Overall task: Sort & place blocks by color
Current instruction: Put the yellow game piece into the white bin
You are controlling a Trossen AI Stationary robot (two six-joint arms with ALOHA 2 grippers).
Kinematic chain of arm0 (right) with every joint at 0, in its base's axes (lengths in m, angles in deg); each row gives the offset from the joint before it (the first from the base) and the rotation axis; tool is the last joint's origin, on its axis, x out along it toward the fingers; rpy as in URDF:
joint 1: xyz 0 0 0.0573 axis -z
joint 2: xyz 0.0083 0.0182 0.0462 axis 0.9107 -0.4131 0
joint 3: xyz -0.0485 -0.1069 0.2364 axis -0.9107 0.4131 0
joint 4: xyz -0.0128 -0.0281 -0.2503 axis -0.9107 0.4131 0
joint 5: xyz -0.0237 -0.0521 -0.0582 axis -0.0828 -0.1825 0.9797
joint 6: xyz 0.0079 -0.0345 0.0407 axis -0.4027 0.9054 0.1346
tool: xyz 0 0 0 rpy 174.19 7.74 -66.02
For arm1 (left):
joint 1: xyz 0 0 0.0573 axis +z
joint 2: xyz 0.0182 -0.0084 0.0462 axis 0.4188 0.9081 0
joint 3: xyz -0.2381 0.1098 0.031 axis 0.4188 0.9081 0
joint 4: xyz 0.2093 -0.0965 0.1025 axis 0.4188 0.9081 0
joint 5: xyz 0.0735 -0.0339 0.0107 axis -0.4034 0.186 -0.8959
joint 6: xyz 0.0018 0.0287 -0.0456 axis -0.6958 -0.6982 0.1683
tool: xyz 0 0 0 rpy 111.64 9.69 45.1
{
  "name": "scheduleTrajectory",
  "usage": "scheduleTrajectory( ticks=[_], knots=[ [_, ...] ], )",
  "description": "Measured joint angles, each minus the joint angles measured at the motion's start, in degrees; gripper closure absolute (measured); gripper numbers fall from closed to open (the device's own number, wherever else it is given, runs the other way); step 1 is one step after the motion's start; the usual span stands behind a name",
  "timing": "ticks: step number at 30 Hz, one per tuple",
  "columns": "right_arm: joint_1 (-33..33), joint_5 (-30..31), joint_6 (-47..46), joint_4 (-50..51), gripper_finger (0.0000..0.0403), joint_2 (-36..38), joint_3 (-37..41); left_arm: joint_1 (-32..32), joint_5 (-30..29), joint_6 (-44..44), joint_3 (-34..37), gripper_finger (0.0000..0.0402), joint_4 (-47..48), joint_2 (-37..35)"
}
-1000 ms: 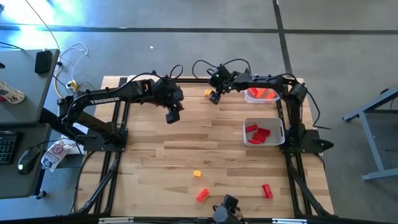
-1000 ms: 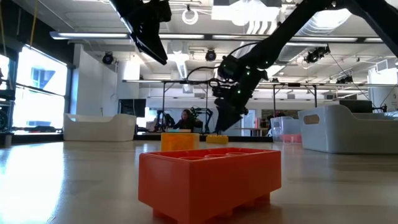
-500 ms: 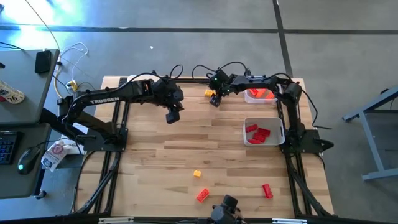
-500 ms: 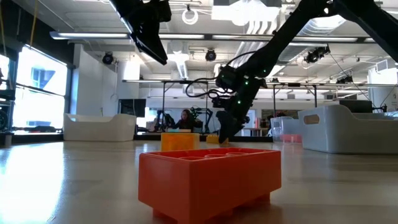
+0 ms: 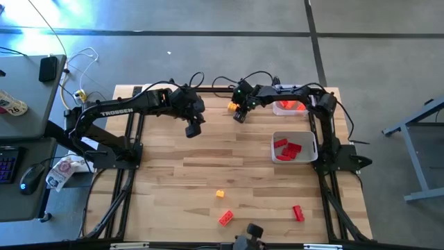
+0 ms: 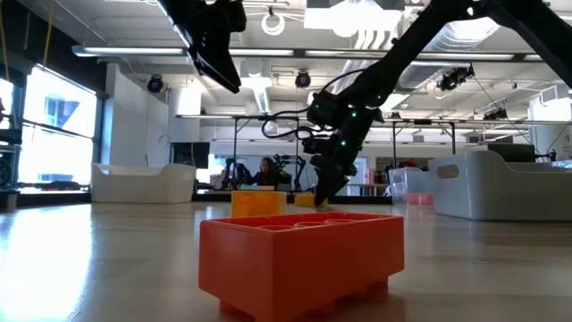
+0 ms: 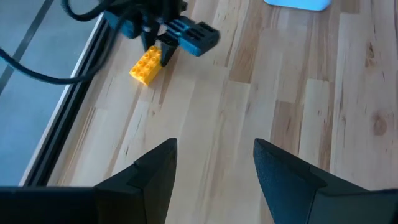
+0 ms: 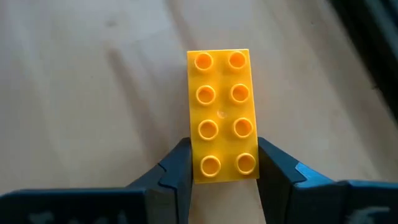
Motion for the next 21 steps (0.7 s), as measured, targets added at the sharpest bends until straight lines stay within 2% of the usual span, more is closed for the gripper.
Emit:
scheduleTrajectory(
  ticks=[8, 16, 21],
  knots=[
    [-4.6, 1.8, 1.2, 4.7, 0.0292, 3.7, 0.0, 0.6, 0.2, 6.3, 0.0, 0.0202, 0.3, 0.0],
    [-9.9, 7.4, 1.2, 7.7, 0.0292, 9.5, 0.1, 6.1, 0.4, 8.9, 0.0, 0.0202, 0.5, 0.0],
    [-13.1, 9.5, 2.6, 7.7, 0.0292, 13.9, 0.1, 10.1, 6.4, 10.3, 0.0, 0.0202, 0.1, 0.0]
  ],
)
